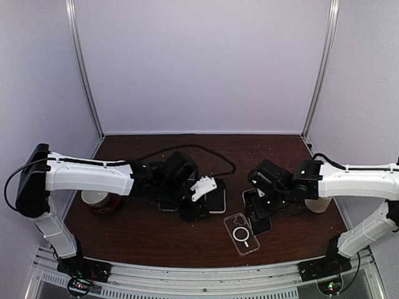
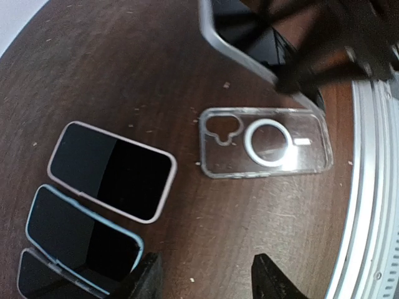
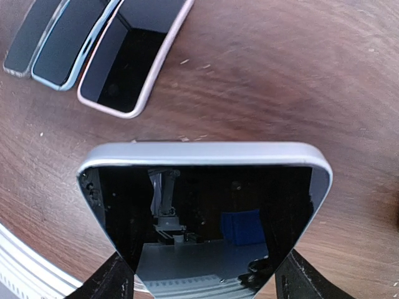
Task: Put the phone into the phone case
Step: Install the phone into the phone case.
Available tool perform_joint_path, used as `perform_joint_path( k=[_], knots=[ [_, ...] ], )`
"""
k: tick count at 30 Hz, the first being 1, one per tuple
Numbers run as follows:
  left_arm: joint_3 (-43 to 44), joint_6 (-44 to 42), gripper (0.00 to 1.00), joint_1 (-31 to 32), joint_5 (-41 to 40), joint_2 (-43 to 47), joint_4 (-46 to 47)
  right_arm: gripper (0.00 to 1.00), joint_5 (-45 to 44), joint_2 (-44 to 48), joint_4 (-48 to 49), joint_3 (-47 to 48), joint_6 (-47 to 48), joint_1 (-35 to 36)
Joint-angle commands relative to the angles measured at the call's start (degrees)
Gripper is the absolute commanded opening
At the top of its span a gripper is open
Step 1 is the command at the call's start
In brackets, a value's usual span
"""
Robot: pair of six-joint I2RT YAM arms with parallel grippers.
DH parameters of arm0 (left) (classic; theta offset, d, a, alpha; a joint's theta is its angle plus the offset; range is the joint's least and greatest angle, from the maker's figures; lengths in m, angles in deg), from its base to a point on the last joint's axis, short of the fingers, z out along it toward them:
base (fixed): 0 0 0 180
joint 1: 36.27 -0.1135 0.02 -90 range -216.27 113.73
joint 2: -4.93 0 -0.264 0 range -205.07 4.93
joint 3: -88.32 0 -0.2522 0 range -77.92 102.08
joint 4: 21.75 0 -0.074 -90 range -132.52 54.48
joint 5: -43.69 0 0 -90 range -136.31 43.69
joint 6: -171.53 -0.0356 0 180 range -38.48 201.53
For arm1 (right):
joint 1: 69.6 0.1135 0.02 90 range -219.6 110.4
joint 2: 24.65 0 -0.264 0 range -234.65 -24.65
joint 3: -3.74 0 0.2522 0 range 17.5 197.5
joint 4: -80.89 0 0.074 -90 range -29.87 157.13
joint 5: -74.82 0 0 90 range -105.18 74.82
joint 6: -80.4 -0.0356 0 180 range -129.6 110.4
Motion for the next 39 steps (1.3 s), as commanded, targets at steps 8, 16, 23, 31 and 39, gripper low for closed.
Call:
perform_joint_path(
  k=[8, 16, 23, 31, 39],
  knots=[
    [-6.9, 14.8, 0.56, -2.5, -12.1, 5.9, 7.3, 0.43, -2.1, -13.5, 10.1, 3.9, -7.8, 8.5],
    [-8.0, 15.2, 0.56, -3.1, -13.7, 6.8, 6.2, 0.43, -3.6, -16.1, 3.5, 6.5, -8.5, 11.4],
    [-6.9, 14.0, 0.56, -3.1, -14.7, 6.3, 5.5, 0.43, -2.7, -14.0, 0.8, 6.3, -10.8, 11.4],
    [-7.0, 13.6, 0.56, -3.2, -15.5, 6.3, 4.8, 0.42, -1.9, -15.4, 3.1, 5.6, -16.7, 12.0],
    [-7.4, 13.2, 0.56, -3.2, -15.7, 6.4, 4.7, 0.42, -1.0, -18.3, 2.2, 4.8, -16.8, 12.1]
  ],
)
